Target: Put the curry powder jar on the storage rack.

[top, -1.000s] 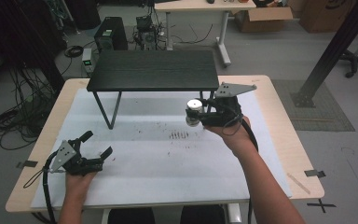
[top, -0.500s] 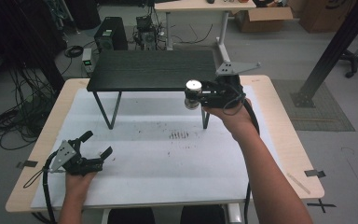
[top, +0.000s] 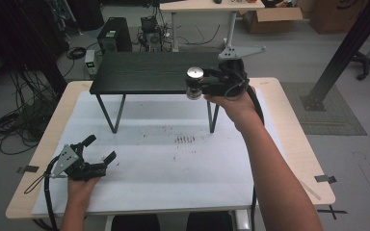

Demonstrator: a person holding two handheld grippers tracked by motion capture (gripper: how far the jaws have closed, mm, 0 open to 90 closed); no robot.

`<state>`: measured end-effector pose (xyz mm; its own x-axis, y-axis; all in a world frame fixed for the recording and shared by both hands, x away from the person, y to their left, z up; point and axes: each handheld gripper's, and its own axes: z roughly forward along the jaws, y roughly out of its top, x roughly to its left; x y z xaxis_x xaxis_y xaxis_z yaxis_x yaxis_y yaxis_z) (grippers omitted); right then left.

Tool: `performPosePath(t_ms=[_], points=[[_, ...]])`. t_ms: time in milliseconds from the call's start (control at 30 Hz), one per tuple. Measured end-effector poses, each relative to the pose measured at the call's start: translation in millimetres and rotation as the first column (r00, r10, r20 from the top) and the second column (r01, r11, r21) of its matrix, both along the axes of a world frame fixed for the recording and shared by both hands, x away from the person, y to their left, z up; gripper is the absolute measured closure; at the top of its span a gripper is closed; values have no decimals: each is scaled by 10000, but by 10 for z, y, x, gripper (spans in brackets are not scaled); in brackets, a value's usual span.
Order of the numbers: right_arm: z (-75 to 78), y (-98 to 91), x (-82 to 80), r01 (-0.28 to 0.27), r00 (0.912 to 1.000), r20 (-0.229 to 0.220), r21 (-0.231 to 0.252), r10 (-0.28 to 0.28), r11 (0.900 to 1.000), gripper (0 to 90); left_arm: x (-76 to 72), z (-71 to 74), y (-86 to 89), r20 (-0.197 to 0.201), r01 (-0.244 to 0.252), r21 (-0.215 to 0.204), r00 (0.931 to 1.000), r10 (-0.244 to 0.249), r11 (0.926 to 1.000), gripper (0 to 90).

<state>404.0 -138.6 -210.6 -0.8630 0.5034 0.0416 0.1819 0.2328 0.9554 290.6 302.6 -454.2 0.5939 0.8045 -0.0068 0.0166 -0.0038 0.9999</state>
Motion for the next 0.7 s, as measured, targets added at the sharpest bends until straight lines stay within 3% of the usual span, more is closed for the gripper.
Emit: performPosePath(t_ms=[333, 700], points=[[55, 136, 203, 230, 9995, -229, -144, -234, 9996, 485, 1, 0, 1, -3, -3, -15, 10000, 3, 10000, 2], [5, 239, 439, 810, 9955, -485, -122, -815, 9966, 486, 3, 0, 4, -12, 0, -2, 10000, 0, 10000, 2]])
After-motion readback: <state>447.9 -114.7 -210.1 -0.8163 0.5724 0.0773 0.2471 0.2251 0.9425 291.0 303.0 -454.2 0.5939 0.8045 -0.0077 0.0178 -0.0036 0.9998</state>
